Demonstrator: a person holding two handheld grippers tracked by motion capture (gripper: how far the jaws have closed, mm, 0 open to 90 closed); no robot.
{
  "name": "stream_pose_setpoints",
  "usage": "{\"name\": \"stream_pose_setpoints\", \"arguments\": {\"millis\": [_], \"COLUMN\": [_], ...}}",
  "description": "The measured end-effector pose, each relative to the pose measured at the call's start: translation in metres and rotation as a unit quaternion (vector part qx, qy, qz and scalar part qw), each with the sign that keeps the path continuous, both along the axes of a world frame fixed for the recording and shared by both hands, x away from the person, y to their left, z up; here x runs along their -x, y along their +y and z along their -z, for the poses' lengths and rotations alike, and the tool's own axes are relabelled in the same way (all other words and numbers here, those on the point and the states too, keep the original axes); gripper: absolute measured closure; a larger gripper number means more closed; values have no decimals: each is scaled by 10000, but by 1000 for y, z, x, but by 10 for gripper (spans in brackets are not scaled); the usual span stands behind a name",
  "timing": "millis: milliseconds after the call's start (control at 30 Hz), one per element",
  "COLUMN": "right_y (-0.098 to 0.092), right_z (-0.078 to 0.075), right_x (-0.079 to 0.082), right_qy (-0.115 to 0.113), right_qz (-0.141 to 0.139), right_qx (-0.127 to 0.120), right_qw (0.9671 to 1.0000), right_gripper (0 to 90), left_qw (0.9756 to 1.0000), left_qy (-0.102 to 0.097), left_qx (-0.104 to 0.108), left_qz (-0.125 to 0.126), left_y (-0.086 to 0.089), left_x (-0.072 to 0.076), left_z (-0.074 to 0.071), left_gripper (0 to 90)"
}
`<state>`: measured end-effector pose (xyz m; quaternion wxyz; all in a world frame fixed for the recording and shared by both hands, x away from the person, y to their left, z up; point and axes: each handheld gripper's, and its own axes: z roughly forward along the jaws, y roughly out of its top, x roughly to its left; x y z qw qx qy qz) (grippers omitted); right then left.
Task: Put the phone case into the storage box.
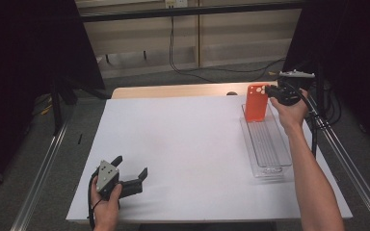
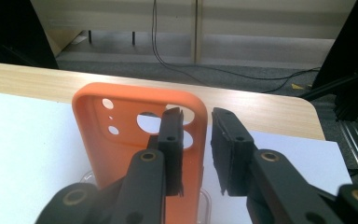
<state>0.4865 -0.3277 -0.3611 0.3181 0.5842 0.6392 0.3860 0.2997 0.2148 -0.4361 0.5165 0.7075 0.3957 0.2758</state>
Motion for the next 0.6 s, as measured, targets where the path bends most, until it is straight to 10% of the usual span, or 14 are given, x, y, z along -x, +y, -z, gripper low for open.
{"name": "stream_pose_setpoints", "arguments": {"millis": [600], "right_y": [2], "right_z": [-4], "right_x": [8], "right_qy": [-88], "right_qz": [-71], "right_qx": [-9], "right_qw": [9999], "right_gripper": [578], "left_qw": [10000], "left_qy": [-19], "left_qx": [-19], "left_qz": [7], "left_y": [0], "left_x": [1], "left_z": [0], "left_gripper": [13]}}
